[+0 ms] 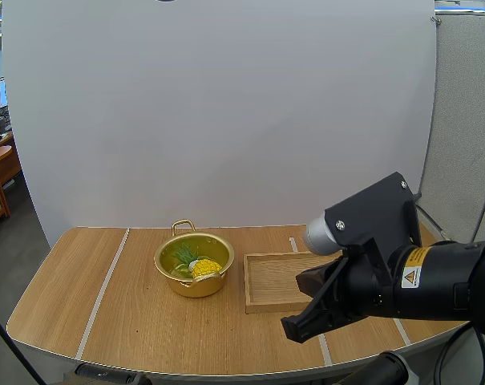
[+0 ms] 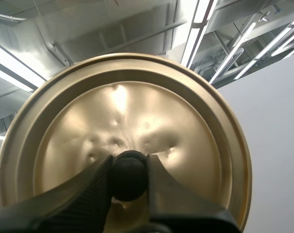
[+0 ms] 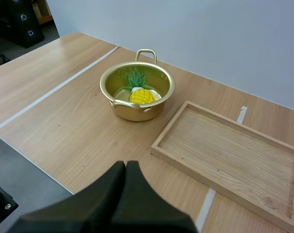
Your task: Open the pot, put the pineapple inside, and close it
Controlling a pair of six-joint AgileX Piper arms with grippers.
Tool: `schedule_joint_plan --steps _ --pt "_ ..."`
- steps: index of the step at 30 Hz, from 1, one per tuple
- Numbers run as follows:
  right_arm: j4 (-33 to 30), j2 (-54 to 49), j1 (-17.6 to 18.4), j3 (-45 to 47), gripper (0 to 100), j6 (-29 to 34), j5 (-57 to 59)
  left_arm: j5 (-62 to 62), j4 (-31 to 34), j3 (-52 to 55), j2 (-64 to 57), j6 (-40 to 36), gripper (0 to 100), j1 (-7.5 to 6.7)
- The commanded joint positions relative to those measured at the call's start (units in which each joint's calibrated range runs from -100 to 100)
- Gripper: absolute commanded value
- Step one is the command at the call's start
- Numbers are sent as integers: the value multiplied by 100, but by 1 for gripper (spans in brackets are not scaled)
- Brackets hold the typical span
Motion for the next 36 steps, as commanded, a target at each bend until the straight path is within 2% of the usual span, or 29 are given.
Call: schedule_joint_plan --steps 1,14,16,22,24,30,36 --pt "35 -46 -22 0 0 -49 -11 -228 5 -37 -33 -51 0 -6" --pt "-50 -46 -103 0 0 -49 -10 -138 -145 -37 -49 -51 0 -6" --pt "-50 -46 -101 0 0 -60 -10 501 -118 -37 -97 -51 0 -6" --pt "-64 -46 -101 0 0 -70 -10 4592 -182 -37 -176 -42 0 -6" --pt "-64 -46 -101 0 0 -70 -10 5431 -182 -4 -98 -42 0 -6" --pt "-74 -46 -101 0 0 -70 -10 5431 -168 -4 278 -42 0 -6" --pt "-158 -46 -101 0 0 -70 -10 5431 -194 600 620 -53 0 -6"
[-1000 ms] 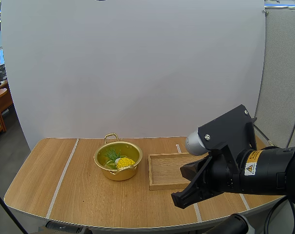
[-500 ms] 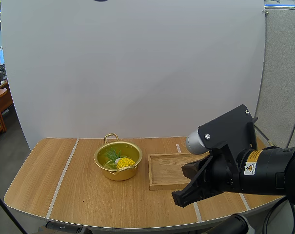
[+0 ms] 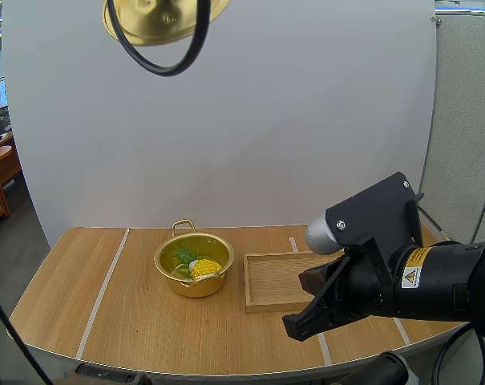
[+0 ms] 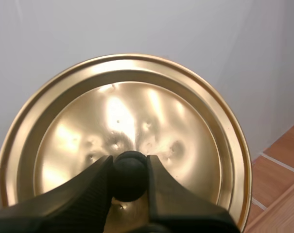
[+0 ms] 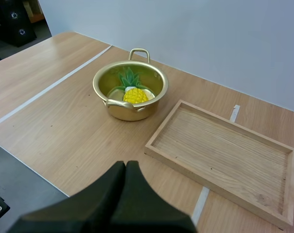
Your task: Open the pot, put the pineapple inside, and close it
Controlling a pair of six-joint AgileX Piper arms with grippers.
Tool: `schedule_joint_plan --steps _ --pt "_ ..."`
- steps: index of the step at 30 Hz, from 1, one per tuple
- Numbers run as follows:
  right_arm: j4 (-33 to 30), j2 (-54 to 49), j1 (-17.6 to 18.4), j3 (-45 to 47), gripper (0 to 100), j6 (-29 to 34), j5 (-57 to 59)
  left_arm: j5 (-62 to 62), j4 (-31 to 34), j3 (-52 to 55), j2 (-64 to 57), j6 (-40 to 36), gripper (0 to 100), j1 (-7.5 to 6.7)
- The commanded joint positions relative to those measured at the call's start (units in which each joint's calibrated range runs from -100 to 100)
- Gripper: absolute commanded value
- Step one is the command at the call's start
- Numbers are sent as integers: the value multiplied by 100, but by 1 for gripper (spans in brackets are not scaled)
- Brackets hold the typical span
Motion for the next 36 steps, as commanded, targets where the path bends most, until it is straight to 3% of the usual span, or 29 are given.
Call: schedule_joint_plan --steps 1,19,28,36 --pt "-92 -46 -18 0 0 -50 -15 0 -131 404 177 -53 0 -6" --pt "-105 -46 -18 0 0 -50 -15 0 -222 2920 1794 -33 0 -6" --pt "-105 -46 -18 0 0 -50 -15 0 -424 3925 2368 735 0 -10" --pt "-105 -46 -18 0 0 -50 -15 -1486 -202 4631 2629 922 0 -10"
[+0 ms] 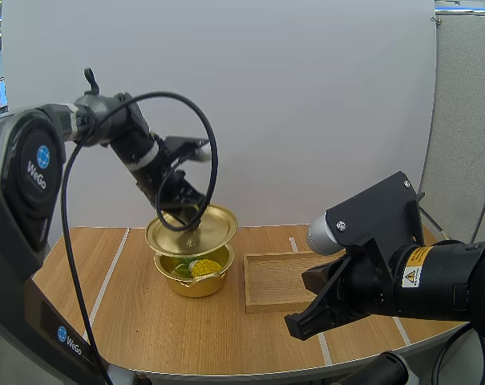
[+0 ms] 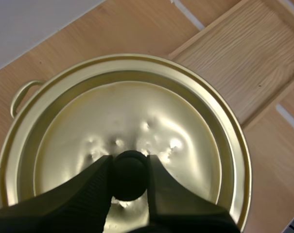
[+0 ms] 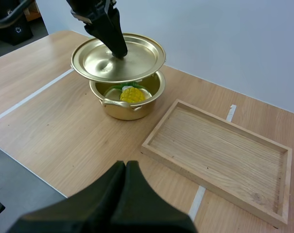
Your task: Open the pot, put the pineapple inside, and close it
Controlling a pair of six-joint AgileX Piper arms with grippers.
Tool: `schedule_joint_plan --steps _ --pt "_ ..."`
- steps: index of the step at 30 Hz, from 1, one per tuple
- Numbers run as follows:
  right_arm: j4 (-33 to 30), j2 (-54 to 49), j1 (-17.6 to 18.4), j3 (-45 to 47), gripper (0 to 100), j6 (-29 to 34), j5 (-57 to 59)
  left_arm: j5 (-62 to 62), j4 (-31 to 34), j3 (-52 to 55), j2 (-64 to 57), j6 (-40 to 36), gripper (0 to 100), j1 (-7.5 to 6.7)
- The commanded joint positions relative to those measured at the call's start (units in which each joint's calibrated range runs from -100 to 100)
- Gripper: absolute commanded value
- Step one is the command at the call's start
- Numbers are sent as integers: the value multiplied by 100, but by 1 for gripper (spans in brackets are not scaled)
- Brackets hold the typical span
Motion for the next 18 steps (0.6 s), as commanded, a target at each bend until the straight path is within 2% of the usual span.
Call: schedule_joint_plan --steps 1,18 --pt "-26 -46 -18 0 0 -50 -15 -606 -14 74 98 109 0 -6" --pt "-26 -46 -18 0 0 -50 -15 -1682 -343 74 1263 425 0 -14"
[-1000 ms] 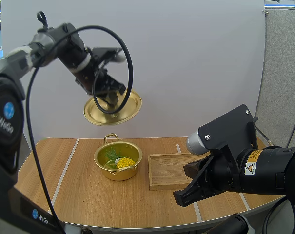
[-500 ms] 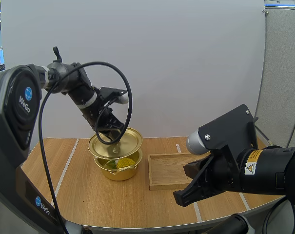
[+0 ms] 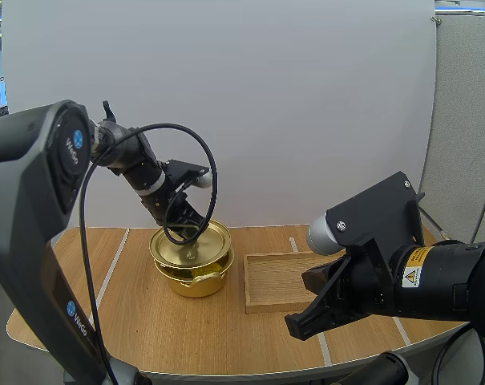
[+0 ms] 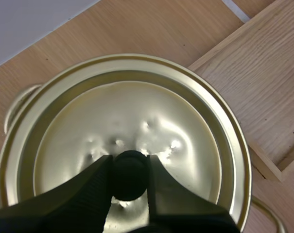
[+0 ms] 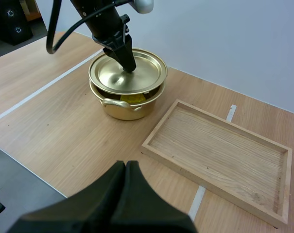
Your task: Open the pot, put the pineapple inside, and close it
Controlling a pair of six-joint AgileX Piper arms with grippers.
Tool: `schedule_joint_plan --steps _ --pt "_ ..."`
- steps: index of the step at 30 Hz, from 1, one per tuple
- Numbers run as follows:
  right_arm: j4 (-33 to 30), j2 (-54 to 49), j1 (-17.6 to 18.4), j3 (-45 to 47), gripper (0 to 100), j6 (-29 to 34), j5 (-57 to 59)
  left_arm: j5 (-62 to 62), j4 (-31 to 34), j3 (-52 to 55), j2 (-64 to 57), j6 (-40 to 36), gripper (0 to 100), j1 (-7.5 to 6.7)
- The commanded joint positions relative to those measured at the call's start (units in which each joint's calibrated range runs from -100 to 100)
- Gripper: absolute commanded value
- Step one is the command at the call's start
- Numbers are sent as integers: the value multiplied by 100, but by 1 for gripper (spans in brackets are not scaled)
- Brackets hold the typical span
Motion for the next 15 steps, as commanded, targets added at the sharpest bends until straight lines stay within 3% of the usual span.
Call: schedule_joint_plan --steps 1,15 --pt "-26 -46 -18 0 0 -50 -15 -123 -160 7 142 72 0 -14" --pt "-26 -46 -18 0 0 -50 -15 272 -125 7 473 92 0 -14"
